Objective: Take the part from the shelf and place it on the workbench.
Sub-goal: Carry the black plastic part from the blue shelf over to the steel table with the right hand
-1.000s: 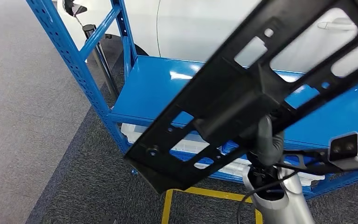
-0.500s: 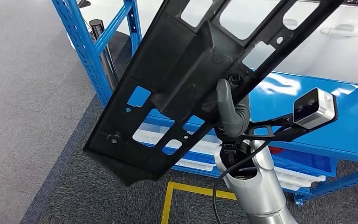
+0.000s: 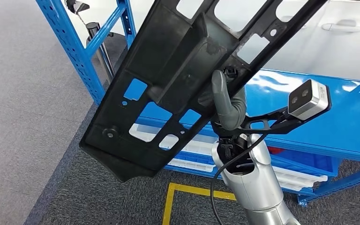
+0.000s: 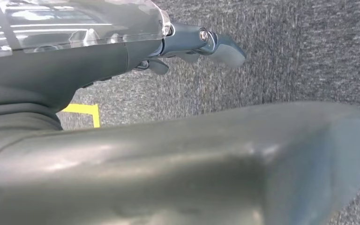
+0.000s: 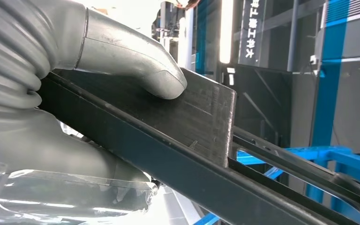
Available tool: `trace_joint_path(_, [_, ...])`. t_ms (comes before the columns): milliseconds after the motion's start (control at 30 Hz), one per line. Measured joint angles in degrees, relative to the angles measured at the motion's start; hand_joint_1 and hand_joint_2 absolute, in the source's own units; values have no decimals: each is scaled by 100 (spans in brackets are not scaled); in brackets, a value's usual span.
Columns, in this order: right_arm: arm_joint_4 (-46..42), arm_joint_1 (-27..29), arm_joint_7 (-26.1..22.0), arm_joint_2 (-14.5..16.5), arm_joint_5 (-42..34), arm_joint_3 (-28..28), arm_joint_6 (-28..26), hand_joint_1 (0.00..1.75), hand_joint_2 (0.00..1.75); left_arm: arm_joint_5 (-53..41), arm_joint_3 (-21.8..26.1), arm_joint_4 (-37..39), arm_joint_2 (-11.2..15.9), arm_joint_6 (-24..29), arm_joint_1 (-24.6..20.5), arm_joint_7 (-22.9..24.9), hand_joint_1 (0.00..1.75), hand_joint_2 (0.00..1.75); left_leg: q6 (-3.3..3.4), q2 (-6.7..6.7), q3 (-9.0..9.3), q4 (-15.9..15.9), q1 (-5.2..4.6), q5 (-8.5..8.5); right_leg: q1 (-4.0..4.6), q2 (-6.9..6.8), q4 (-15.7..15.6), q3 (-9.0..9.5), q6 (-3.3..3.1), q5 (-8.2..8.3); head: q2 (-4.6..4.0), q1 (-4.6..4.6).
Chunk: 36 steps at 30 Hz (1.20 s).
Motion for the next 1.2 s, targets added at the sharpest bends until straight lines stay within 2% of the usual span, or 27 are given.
trace_joint_path(33, [30,-14,1,12,-8,1,-1,175,175,10,0,0,8,-8,4,1,0,0,-26,0,-183,380,19,-145,1,-1,2,0,-4,-2,0,0])
trace_joint_path(67, [61,-20,2,22,-21,1,-1,175,175,16,1,0,16,-12,8,1,0,0,-49,1,-310,632,38,-202,1,0,5,1,-3,-4,0,0])
trace_joint_path(100, [90,-23,4,31,-36,1,-2,175,175,22,1,0,22,-16,11,-1,0,0,-68,1,-340,674,58,-148,-1,2,10,3,1,-7,0,0])
trace_joint_path(133, [113,-25,7,41,-52,1,-1,175,175,25,2,0,31,-24,11,-5,0,0,-82,2,-253,477,79,9,-7,7,19,8,11,-14,0,0])
trace_joint_path(200, [141,-29,7,64,-81,1,4,175,175,24,2,0,49,-56,6,-23,0,0,-98,1,128,-307,108,384,-10,20,55,14,59,-46,0,0])
trace_joint_path(267, [156,-27,5,80,-92,2,12,175,175,13,2,0,58,-94,1,-38,0,0,-50,-9,366,-814,104,534,7,33,93,-9,128,-64,0,0])
trace_joint_path(367, [176,-14,5,85,-92,5,17,175,175,-2,2,0,62,-111,5,-37,0,0,75,-16,359,-876,86,537,2,36,101,-40,227,-63,0,0])
trace_joint_path(400, [179,-14,4,85,-92,4,17,175,175,-4,2,0,64,-111,1,-31,0,0,117,-14,359,-891,87,551,-9,32,157,-65,256,-113,0,0])
trace_joint_path(467, [193,-11,-2,84,-92,2,22,175,175,-6,2,0,66,-113,-12,-13,0,0,186,-5,359,-921,88,576,-25,27,596,-264,294,-387,0,0])
trace_joint_path(533, [233,16,-25,84,-87,1,32,175,175,-2,2,0,66,-113,-13,5,0,0,217,3,347,-920,69,578,-22,25,1357,-623,307,-734,0,0])
trace_joint_path(567, [261,40,-46,84,-79,1,41,175,175,3,2,0,66,-113,-8,10,0,0,223,4,344,-918,58,578,-22,25,1637,-758,306,-810,0,0])
trace_joint_path(600, [291,61,-69,84,-70,1,54,175,175,9,2,0,66,-112,-5,14,0,0,227,3,343,-914,48,577,-21,25,1727,-806,297,-784,0,0])
trace_joint_path(633, [317,75,-88,84,-58,1,70,175,175,17,2,0,66,-111,-3,13,0,0,229,0,344,-909,40,576,-18,25,1585,-741,279,-654,0,0])
trace_joint_path(700, [346,82,-104,84,-40,1,105,175,175,34,2,0,66,-110,-3,0,0,0,223,-8,350,-901,27,571,-2,22,832,-379,215,-278,0,0])
trace_joint_path(733, [354,81,-106,84,-28,1,118,175,175,40,2,0,64,-110,-4,-9,0,0,210,-11,345,-893,15,568,15,17,472,-210,184,-149,0,0])
trace_joint_path(767, [359,81,-107,84,-14,1,125,175,175,42,2,0,63,-111,-4,-16,0,0,190,-10,338,-890,9,568,35,16,241,-107,160,-85,0,0])
trace_joint_path(800, [364,84,-108,84,-2,-1,126,175,175,39,2,0,61,-111,-2,-19,0,0,164,-8,329,-890,7,570,55,17,142,-71,143,-80,0,0])
trace_joint_path(867, [374,90,-108,84,11,-4,126,175,175,28,2,0,61,-115,-2,-21,0,0,101,-3,328,-904,7,575,59,24,106,-65,104,-60,0,0])
trace_joint_path(933, [378,91,-108,89,11,-5,127,175,175,22,2,0,63,-115,-8,-22,0,0,45,-1,281,-774,9,467,25,16,49,-32,44,-28,0,0])
trace_joint_path(967, [381,93,-108,92,11,-5,128,175,175,23,2,0,64,-114,-8,-23,0,0,20,-1,182,-540,13,323,7,8,25,-14,19,-17,0,0])
trace_joint_path(1033, [398,107,-108,98,11,-5,130,175,175,26,2,0,66,-113,0,-26,0,0,-21,-1,-155,208,32,-42,9,2,20,-9,-4,-17,0,0])
trace_joint_path(1067, [412,125,-110,99,11,-5,131,175,175,30,2,0,66,-113,7,-26,0,0,-38,0,-316,550,43,-158,11,3,22,-9,-6,-18,0,0])
trace_joint_path(1100, [430,145,-114,99,11,-5,133,175,175,34,2,0,66,-114,15,-26,0,0,-51,0,-396,712,51,-168,12,5,25,-8,-6,-19,0,0])
trace_joint_path(1133, [448,163,-121,99,11,-5,137,175,175,37,2,0,67,-114,22,-27,0,0,-59,0,-364,644,60,-67,10,9,29,-3,-1,-23,0,0])
trace_joint_path(1167, [462,176,-131,99,11,-5,141,175,175,39,2,0,70,-115,25,-28,0,0,-60,1,-222,353,69,118,7,15,36,5,9,-30,0,0])
trace_joint_path(1200, [472,181,-142,99,11,-5,147,175,175,40,2,0,73,-115,25,-31,0,0,-56,1,-17,-72,78,313,4,20,48,13,28,-43,0,0])
